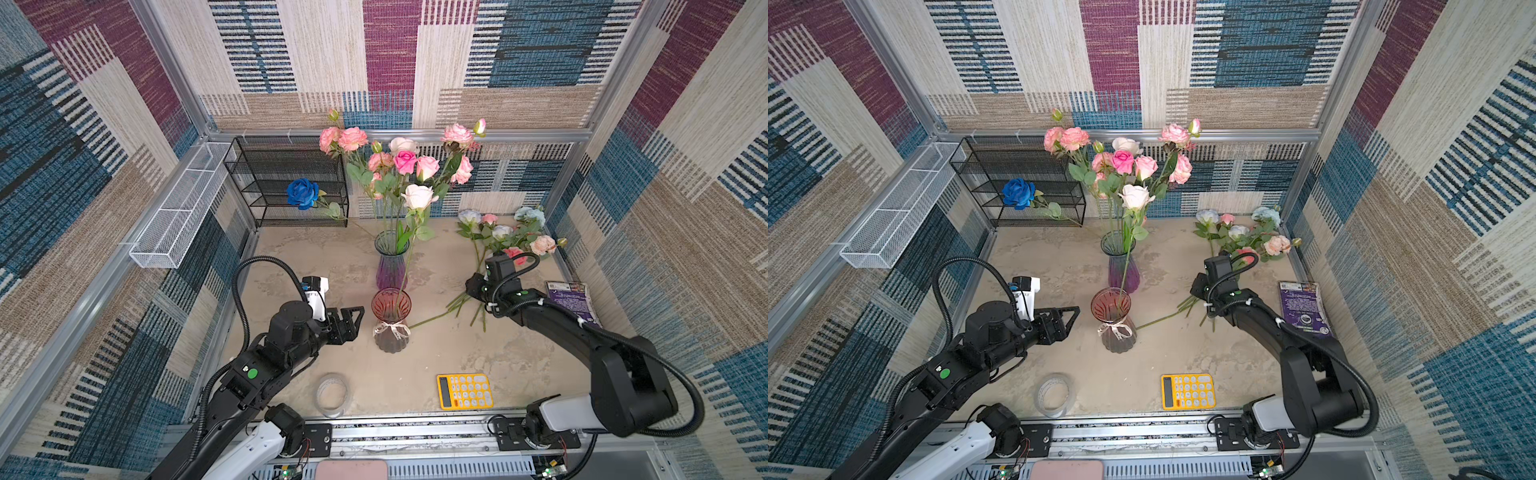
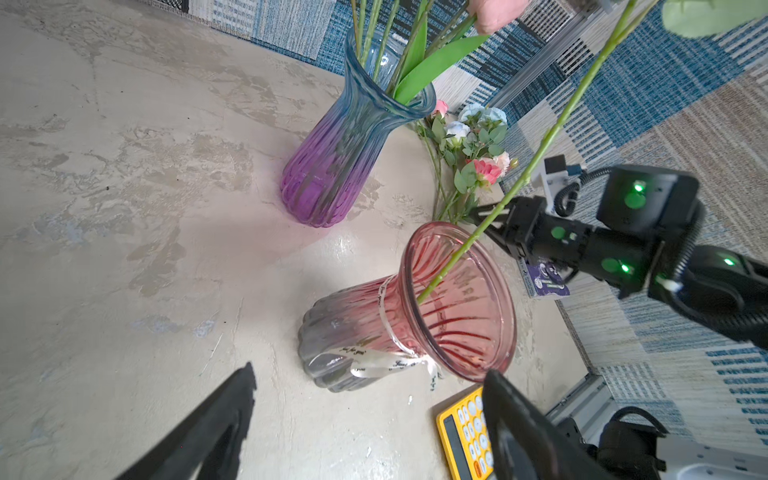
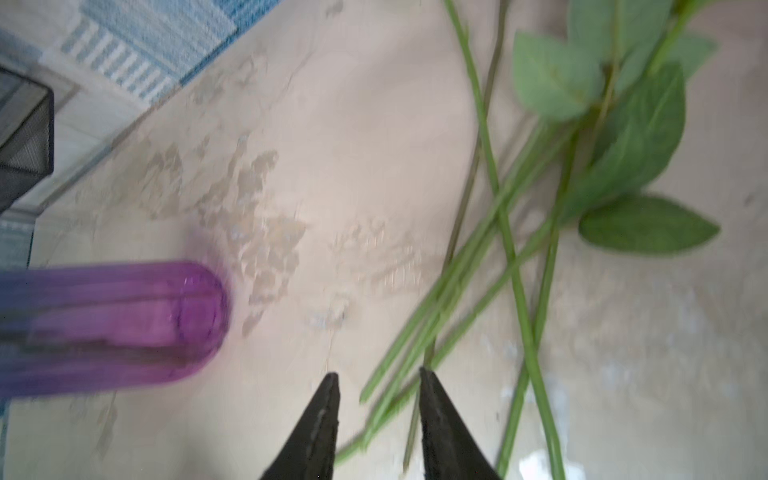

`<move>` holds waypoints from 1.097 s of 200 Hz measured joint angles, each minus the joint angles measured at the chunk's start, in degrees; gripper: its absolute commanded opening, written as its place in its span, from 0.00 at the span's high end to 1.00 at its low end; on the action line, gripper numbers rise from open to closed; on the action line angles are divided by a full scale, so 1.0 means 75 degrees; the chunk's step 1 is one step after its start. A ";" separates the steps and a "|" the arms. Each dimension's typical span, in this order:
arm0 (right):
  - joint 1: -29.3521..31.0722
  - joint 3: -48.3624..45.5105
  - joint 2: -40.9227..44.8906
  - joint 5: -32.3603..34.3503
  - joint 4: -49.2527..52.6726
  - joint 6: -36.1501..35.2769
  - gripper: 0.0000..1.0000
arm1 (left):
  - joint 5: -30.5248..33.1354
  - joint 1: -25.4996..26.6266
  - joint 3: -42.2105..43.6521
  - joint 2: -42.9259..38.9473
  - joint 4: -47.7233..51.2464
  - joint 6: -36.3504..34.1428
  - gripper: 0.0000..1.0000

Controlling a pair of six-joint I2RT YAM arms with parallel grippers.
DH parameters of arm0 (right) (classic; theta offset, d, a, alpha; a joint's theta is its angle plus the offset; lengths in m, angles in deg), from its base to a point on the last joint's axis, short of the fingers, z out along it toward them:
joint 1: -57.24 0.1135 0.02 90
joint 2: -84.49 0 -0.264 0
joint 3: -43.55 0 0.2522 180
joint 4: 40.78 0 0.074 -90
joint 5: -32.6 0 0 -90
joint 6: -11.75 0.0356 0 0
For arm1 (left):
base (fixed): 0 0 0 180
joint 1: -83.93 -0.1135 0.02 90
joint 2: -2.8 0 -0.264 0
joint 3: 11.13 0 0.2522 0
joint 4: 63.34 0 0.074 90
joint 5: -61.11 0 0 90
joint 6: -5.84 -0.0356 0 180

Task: Arrange the flowers into the vase
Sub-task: 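Close the right gripper on the pale blue rose stem and lift it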

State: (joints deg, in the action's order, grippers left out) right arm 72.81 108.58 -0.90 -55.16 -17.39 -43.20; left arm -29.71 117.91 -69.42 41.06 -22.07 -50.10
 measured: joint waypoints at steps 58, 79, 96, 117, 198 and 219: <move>-0.0775 0.3098 -0.3378 0.0790 0.0411 -0.0688 0.72 | -0.0140 -0.0015 0.0058 -0.0085 -0.0085 0.0038 0.13; -0.0880 0.3978 -0.4124 0.1037 0.0734 -0.0938 0.73 | -0.0140 -0.0015 0.0061 -0.0114 -0.0085 0.0035 0.13; -0.0947 0.4584 -0.4593 0.1239 0.0994 -0.1102 0.74 | -0.0140 -0.0015 0.0058 -0.0122 -0.0079 0.0035 0.13; -0.1029 0.5158 -0.5097 0.1515 0.1224 -0.1253 0.74 | -0.0137 -0.0015 0.0058 -0.0140 -0.0050 0.0032 0.13; -0.1142 0.5948 -0.5901 0.1754 0.1652 -0.1670 0.85 | -0.0111 -0.0038 0.0041 -0.0050 0.0038 0.0009 0.13; -0.1142 0.5875 -0.5890 0.1684 0.1486 -0.1786 0.84 | -0.0111 -0.0044 0.0023 -0.0047 0.0044 0.0009 0.13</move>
State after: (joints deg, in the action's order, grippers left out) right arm 64.24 152.64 -45.07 -42.53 -6.24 -56.60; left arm -30.54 117.58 -69.25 40.71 -21.74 -50.03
